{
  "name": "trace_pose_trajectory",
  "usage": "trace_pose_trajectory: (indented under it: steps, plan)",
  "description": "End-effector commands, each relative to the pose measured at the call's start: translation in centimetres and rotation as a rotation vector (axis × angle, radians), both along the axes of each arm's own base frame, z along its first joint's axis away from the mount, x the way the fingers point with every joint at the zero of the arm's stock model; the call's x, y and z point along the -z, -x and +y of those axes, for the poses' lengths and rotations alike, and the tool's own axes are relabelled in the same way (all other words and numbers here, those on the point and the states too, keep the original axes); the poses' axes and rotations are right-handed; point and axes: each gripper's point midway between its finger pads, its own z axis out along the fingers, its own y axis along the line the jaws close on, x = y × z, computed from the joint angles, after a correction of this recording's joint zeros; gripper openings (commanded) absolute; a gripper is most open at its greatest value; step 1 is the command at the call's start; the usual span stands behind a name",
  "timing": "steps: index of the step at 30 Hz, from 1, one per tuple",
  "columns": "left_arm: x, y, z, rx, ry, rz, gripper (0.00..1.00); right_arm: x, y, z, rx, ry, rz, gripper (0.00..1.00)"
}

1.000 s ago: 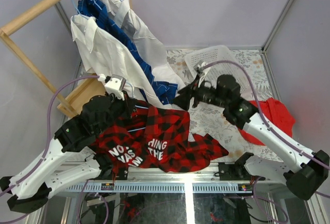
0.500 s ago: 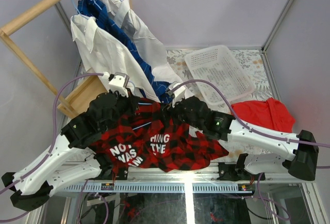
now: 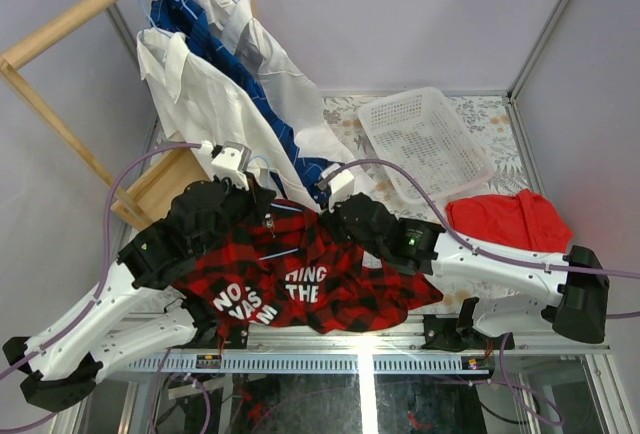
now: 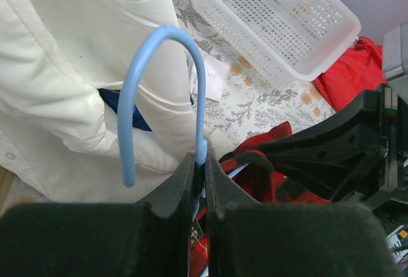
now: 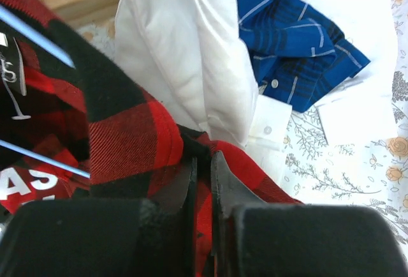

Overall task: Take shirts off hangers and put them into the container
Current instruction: Remove the shirt from the hanger.

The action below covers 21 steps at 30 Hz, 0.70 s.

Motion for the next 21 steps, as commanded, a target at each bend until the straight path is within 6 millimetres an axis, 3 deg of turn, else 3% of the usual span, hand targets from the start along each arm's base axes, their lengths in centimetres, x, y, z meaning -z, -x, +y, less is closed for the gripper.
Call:
trace_pose_trajectory:
  steps: [1,4,10,18,21]
  plan:
    - [-2.2,1.0,-1.3,0.07,0.116,-0.024,0.0,-4.8,-2.3,-1.4,0.18,-0.12,-0.07,0.01]
    - [-1.9,1.3,-0.4,0.044,0.118,-0.029,0.0,-4.7,-2.3,-3.0,0.225,-0.138,-0.087,0.02]
    - [-2.6,1.8,0.5,0.036,0.122,-0.048,0.0,-5.3,-1.1,-4.0,0.169,-0.156,-0.095,0.0]
    - [-2.4,1.6,2.3,-0.037,0.101,-0.056,0.0,-3.1,-3.4,-8.3,0.392,-0.01,-0.063,0.0]
    - [-2.2,1.7,3.1,-0.067,0.086,-0.055,0.0,-2.8,-4.1,-9.6,0.448,-0.03,-0.027,0.0]
